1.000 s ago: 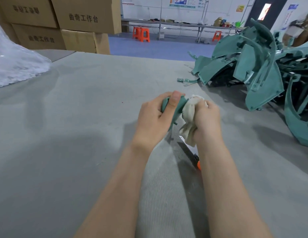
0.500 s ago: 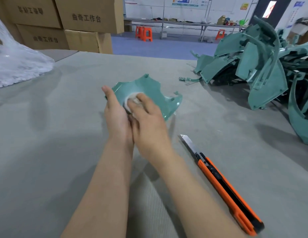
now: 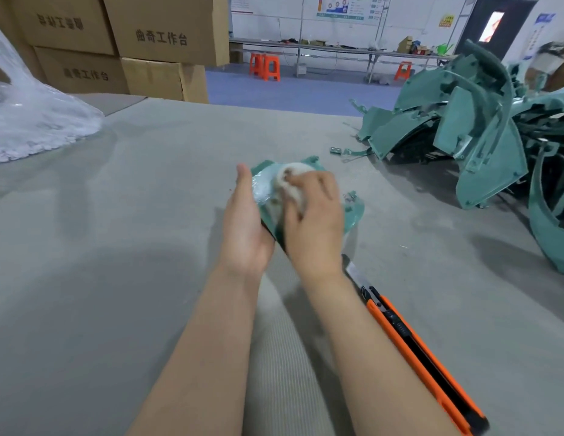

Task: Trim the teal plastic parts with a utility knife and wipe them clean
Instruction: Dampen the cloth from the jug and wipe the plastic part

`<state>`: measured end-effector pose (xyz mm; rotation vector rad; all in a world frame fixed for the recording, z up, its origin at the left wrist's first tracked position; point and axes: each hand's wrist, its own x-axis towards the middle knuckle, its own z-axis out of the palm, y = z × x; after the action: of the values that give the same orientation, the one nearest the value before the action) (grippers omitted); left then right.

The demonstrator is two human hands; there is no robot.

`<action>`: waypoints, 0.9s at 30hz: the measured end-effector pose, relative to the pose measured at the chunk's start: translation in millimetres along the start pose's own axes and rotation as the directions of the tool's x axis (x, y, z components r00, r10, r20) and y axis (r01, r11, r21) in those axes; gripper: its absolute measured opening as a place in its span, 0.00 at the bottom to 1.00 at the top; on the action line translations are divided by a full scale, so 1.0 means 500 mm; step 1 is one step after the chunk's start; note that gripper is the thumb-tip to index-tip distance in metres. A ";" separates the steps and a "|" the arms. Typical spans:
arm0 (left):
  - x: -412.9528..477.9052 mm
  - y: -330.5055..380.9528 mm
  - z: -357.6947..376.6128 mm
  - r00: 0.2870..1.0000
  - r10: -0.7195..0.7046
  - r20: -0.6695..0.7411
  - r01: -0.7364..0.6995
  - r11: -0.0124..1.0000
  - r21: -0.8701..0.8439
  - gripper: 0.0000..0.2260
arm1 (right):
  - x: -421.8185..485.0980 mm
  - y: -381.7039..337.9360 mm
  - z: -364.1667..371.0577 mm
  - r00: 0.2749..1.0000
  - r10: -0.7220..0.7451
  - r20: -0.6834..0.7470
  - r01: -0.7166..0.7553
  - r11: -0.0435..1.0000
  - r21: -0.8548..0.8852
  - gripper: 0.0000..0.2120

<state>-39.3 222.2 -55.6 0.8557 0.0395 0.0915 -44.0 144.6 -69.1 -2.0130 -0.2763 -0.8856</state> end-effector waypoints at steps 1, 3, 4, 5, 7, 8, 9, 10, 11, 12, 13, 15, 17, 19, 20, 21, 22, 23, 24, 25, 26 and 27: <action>-0.001 0.000 0.007 1.000 0.011 -0.008 -0.011 1.000 0.029 0.23 | 0.009 0.012 -0.013 0.995 0.077 -0.071 -0.077 0.997 0.002 0.09; -0.003 -0.006 0.015 1.000 0.024 -0.002 -0.024 0.998 0.065 0.21 | 0.010 0.015 -0.023 0.989 0.101 -0.108 -0.102 0.995 -0.004 0.08; -0.002 -0.010 0.013 1.000 0.018 0.006 -0.018 0.998 0.061 0.21 | 0.003 0.005 -0.018 0.997 0.044 -0.067 -0.044 0.999 0.002 0.08; -0.002 -0.012 0.009 1.000 0.007 0.015 -0.008 0.999 0.053 0.20 | -0.008 -0.006 -0.009 1.000 -0.028 -0.007 0.028 0.999 0.028 0.09; -0.002 -0.010 0.006 1.000 0.000 0.023 0.000 1.000 0.010 0.18 | -0.017 -0.018 0.004 0.987 -0.135 0.087 0.129 0.989 0.067 0.10; -0.001 -0.009 0.005 1.000 0.005 0.026 -0.005 1.000 -0.012 0.18 | -0.010 -0.017 0.003 0.987 -0.136 0.089 0.130 0.989 0.070 0.10; 0.001 -0.008 0.006 0.999 0.016 0.028 -0.016 1.000 -0.008 0.17 | 0.000 -0.011 0.000 0.995 -0.091 0.048 0.088 0.994 0.064 0.09; 0.001 -0.009 0.011 0.999 0.025 0.027 -0.025 1.000 0.011 0.17 | 0.012 -0.001 -0.008 1.000 -0.019 -0.019 0.020 0.998 0.055 0.08; 0.001 -0.010 0.015 0.999 0.031 0.027 -0.032 0.999 0.038 0.17 | 0.020 0.007 -0.017 0.995 0.051 -0.082 -0.047 0.998 0.048 0.07; 0.000 -0.014 0.018 0.999 0.032 0.034 -0.033 0.998 0.055 0.17 | 0.023 0.010 -0.021 0.989 0.086 -0.117 -0.082 0.996 0.042 0.07; 0.000 -0.017 0.020 0.999 0.030 0.042 -0.033 0.998 0.059 0.18 | 0.021 0.004 -0.020 0.991 0.072 -0.112 -0.068 0.997 0.037 0.07; 0.001 -0.019 0.015 0.999 0.012 0.050 -0.013 1.000 0.026 0.17 | 0.004 -0.015 -0.006 0.999 -0.031 -0.015 0.032 0.997 0.065 0.07; 0.003 -0.016 0.008 0.999 -0.006 0.052 0.007 1.000 -0.014 0.16 | -0.003 -0.025 0.004 0.992 -0.099 0.073 0.092 0.991 0.095 0.08; 0.004 -0.013 0.007 0.998 0.007 0.059 -0.007 1.000 0.003 0.17 | 0.011 -0.015 -0.003 0.999 -0.037 0.037 0.033 0.996 0.079 0.08; 0.004 -0.013 0.009 0.998 0.014 0.066 -0.017 0.999 0.034 0.18 | 0.020 -0.004 -0.012 0.999 0.039 -0.017 -0.037 0.997 0.071 0.07; 0.003 -0.015 0.012 0.997 0.018 0.071 -0.023 0.997 0.069 0.18 | 0.027 0.006 -0.020 0.991 0.113 -0.070 -0.108 0.992 0.068 0.06; 0.001 -0.017 0.015 0.997 0.019 0.070 -0.025 0.995 0.093 0.19 | 0.030 0.013 -0.024 0.982 0.156 -0.105 -0.150 0.986 0.067 0.06; 0.001 -0.018 0.016 0.998 0.021 0.067 -0.027 0.995 0.099 0.18 | 0.027 0.010 -0.023 0.983 0.150 -0.106 -0.143 0.987 0.066 0.06; 0.001 -0.018 0.014 0.998 0.024 0.063 -0.029 0.996 0.089 0.18 | 0.021 0.001 -0.016 0.993 0.095 -0.073 -0.089 0.993 0.071 0.06; 0.001 -0.018 0.011 0.998 0.026 0.055 -0.030 0.997 0.076 0.17 | 0.011 -0.011 -0.007 1.000 0.017 -0.020 -0.015 0.996 0.088 0.06; 0.002 -0.017 0.009 0.998 0.025 0.050 -0.028 0.998 0.063 0.17 | 0.004 -0.019 0.002 0.998 -0.051 0.032 0.047 0.993 0.106 0.07; 0.002 -0.015 0.006 0.999 0.023 0.046 -0.026 0.998 0.050 0.17 | 0.001 -0.021 0.007 0.994 -0.085 0.063 0.079 0.991 0.105 0.08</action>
<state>-37.5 215.2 -59.1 0.9083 -0.0109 0.0946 -47.6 153.4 -63.1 -1.9502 -0.4366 -0.8382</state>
